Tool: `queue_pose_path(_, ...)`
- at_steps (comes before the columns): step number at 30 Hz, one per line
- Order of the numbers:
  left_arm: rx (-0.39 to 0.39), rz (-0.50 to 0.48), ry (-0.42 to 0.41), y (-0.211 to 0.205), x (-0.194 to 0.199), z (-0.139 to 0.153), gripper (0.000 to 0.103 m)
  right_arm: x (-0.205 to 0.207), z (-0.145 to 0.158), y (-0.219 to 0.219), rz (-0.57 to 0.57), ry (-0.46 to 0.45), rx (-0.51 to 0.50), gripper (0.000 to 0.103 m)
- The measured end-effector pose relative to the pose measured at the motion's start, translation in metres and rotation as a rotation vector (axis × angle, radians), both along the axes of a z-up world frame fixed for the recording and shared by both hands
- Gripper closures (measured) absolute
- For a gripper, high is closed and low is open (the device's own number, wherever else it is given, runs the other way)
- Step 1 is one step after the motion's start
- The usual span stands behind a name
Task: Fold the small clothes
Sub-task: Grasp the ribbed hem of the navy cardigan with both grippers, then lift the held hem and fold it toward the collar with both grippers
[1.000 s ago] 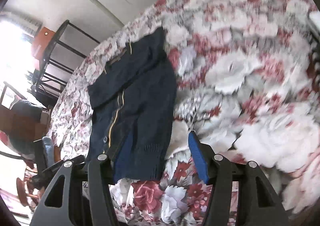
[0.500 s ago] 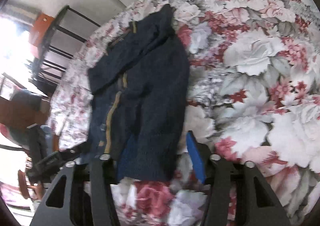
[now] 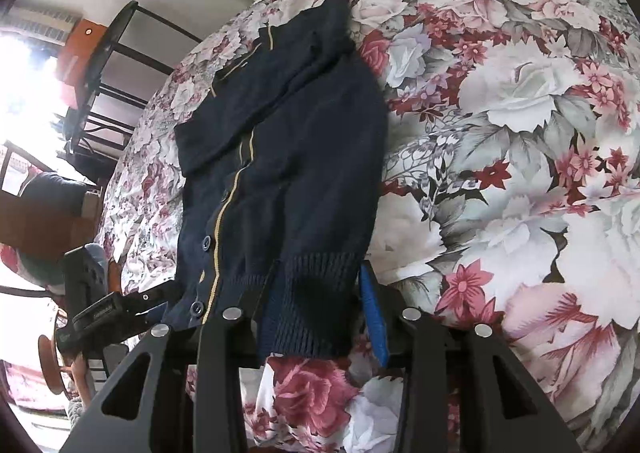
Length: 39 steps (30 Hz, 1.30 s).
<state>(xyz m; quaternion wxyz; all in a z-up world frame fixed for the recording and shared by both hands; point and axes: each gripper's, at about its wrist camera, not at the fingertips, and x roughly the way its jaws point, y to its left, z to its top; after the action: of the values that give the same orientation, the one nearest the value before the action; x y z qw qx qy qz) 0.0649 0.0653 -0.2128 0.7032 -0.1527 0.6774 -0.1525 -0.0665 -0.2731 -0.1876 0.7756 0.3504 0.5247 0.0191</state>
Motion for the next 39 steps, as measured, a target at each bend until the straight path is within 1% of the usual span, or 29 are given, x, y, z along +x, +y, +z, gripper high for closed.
queue_pose_path(3, 0.038, -0.054, 0.003, -0.011, -0.001, -0.003, 0.021, 0.003, 0.001, 0.001, -0.003, -0.015, 0.025, 0.064)
queue_pose_path(4, 0.043, -0.086, -0.006, -0.017, -0.005, -0.001, 0.022, 0.004, 0.002, 0.003, 0.007, -0.019, 0.029, 0.064)
queue_pose_path(5, 0.037, -0.099, -0.012, -0.017, -0.008, 0.002, 0.028, 0.003, 0.002, 0.005, 0.017, -0.019, 0.030, 0.066)
queue_pose_path(7, 0.018, -0.107, -0.017, -0.019, -0.011, 0.005, 0.036, 0.001, 0.002, 0.008, 0.034, -0.010, 0.020, 0.068)
queue_pose_path(8, 0.020, -0.101, -0.018, -0.017, -0.011, 0.005, 0.040, 0.002, 0.001, 0.008, 0.035, -0.004, 0.015, 0.071)
queue_pose_path(10, 0.029, -0.087, -0.005, -0.015, -0.009, -0.001, 0.046, 0.002, -0.002, 0.006, 0.027, 0.008, 0.022, 0.072)
queue_pose_path(11, 0.033, -0.080, -0.002, -0.014, -0.008, -0.004, 0.047, 0.002, -0.003, 0.007, 0.027, 0.010, 0.021, 0.072)
queue_pose_path(13, 0.050, -0.085, -0.013, -0.016, -0.007, -0.005, 0.048, 0.002, -0.003, 0.010, 0.039, 0.014, 0.000, 0.072)
queue_pose_path(15, 0.064, -0.099, -0.033, -0.020, -0.008, -0.003, 0.054, 0.002, -0.002, 0.013, 0.048, 0.012, -0.018, 0.074)
queue_pose_path(16, 0.069, -0.100, -0.044, -0.019, -0.009, -0.001, 0.062, 0.001, -0.001, 0.013, 0.045, 0.005, -0.022, 0.077)
queue_pose_path(17, 0.063, -0.095, -0.050, -0.018, -0.009, 0.001, 0.072, 0.000, 0.001, 0.012, 0.042, -0.003, -0.020, 0.086)
queue_pose_path(19, 0.015, -0.072, -0.058, -0.012, -0.008, 0.007, 0.086, -0.003, 0.007, 0.011, 0.027, -0.036, -0.010, 0.088)
queue_pose_path(20, 0.003, -0.060, -0.067, -0.009, -0.007, 0.011, 0.090, -0.005, 0.012, 0.010, 0.019, -0.054, -0.009, 0.089)
queue_pose_path(22, 0.008, -0.044, -0.109, -0.005, -0.007, 0.021, 0.090, -0.007, 0.023, 0.006, -0.010, -0.100, 0.011, 0.089)
queue_pose_path(24, -0.032, -0.032, -0.132, -0.002, -0.005, 0.030, 0.091, -0.007, 0.032, 0.003, -0.046, -0.141, 0.039, 0.089)
queue_pose_path(25, -0.038, -0.029, -0.146, -0.002, -0.004, 0.034, 0.091, -0.006, 0.036, 0.002, -0.056, -0.156, 0.047, 0.089)
queue_pose_path(27, -0.029, -0.034, -0.176, -0.002, 0.000, 0.039, 0.091, -0.001, 0.039, 0.000, -0.068, -0.177, 0.061, 0.089)
queue_pose_path(29, -0.015, -0.036, -0.193, -0.002, 0.005, 0.039, 0.091, 0.004, 0.035, -0.004, -0.099, -0.182, 0.107, 0.089)
queue_pose_path(31, -0.014, -0.039, -0.178, -0.005, 0.012, 0.038, 0.091, 0.010, 0.031, -0.006, -0.125, -0.180, 0.162, 0.089)
queue_pose_path(33, 0.005, -0.052, -0.201, -0.010, 0.018, 0.042, 0.091, 0.015, 0.032, -0.005, -0.133, -0.181, 0.167, 0.089)
queue_pose_path(34, 0.019, -0.062, -0.228, -0.013, 0.024, 0.047, 0.091, 0.018, 0.034, -0.005, -0.137, -0.187, 0.173, 0.089)
queue_pose_path(36, 0.014, -0.057, -0.248, -0.018, 0.033, 0.051, 0.091, 0.024, 0.036, -0.008, -0.151, -0.200, 0.181, 0.089)
queue_pose_path(39, 0.005, -0.038, -0.271, -0.019, 0.048, 0.054, 0.092, 0.034, 0.031, -0.017, -0.190, -0.193, 0.202, 0.089)
